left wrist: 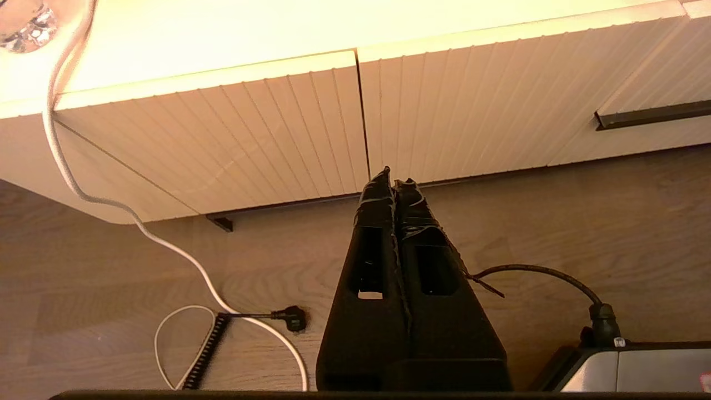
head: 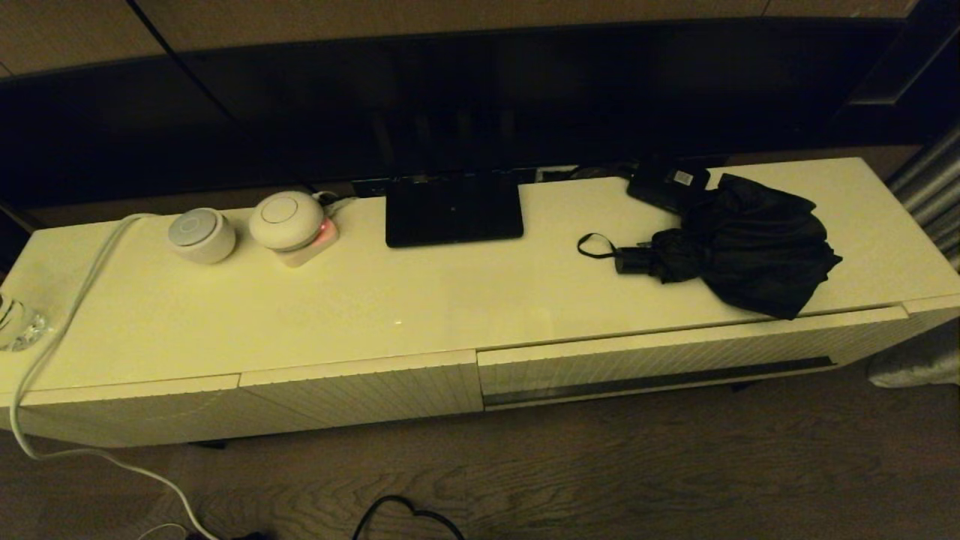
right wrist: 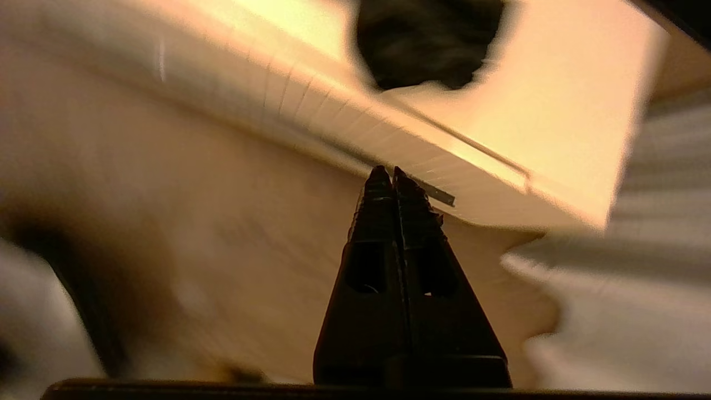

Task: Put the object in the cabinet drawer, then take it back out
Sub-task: Open the drawer

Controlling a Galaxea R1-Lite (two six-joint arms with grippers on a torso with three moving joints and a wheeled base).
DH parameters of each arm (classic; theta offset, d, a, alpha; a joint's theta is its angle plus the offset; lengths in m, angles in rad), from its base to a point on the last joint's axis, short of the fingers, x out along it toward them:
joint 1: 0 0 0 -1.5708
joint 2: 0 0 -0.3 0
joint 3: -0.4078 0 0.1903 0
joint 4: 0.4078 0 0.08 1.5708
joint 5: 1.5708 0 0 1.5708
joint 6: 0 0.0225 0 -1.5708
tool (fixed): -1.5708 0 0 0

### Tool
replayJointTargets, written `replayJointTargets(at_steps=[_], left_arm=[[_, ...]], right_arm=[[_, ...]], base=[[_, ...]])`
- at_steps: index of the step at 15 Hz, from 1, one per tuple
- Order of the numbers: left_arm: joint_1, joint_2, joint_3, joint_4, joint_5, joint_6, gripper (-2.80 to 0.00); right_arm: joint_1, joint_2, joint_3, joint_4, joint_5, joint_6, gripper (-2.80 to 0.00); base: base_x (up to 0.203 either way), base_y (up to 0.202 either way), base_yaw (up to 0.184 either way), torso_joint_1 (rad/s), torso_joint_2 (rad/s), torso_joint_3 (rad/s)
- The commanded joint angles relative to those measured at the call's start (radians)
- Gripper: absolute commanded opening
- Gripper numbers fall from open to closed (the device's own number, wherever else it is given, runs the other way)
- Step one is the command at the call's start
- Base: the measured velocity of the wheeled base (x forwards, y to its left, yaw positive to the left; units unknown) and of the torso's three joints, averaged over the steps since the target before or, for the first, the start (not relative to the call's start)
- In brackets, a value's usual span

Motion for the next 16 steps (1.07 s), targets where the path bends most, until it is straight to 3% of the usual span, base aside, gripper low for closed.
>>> replayJointTargets(at_steps=[1, 3, 5, 9, 13, 16], left_arm=[[0.0, 0.0, 0.003, 0.0, 0.0, 0.0, -2.8], [0.0, 0.0, 0.003, 0.0, 0.0, 0.0, -2.8], [0.0, 0.0, 0.003, 0.0, 0.0, 0.001, -2.8], [0.0, 0.0, 0.003, 0.0, 0.0, 0.001, -2.8], [0.0, 0.0, 0.003, 0.0, 0.0, 0.0, -2.8], [0.0, 0.0, 0.003, 0.0, 0.0, 0.0, -2.8]], right_arm=[[0.11, 0.193, -0.01, 0.009, -0.003, -0.177, -2.8], [0.228, 0.25, 0.02, 0.012, -0.008, -0.222, -2.8], [0.294, 0.321, 0.077, 0.006, -0.01, -0.274, -2.8], [0.356, 0.453, 0.173, -0.022, -0.014, -0.317, -2.8], [0.391, 0.564, 0.237, -0.167, -0.021, -0.331, -2.8], [0.394, 0.627, 0.302, -0.241, -0.021, -0.413, -2.8]], base=[[0.0, 0.0, 0.0, 0.0, 0.0, 0.0], [0.0, 0.0, 0.0, 0.0, 0.0, 0.0], [0.0, 0.0, 0.0, 0.0, 0.0, 0.0], [0.0, 0.0, 0.0, 0.0, 0.0, 0.0], [0.0, 0.0, 0.0, 0.0, 0.0, 0.0], [0.0, 0.0, 0.0, 0.0, 0.0, 0.0]])
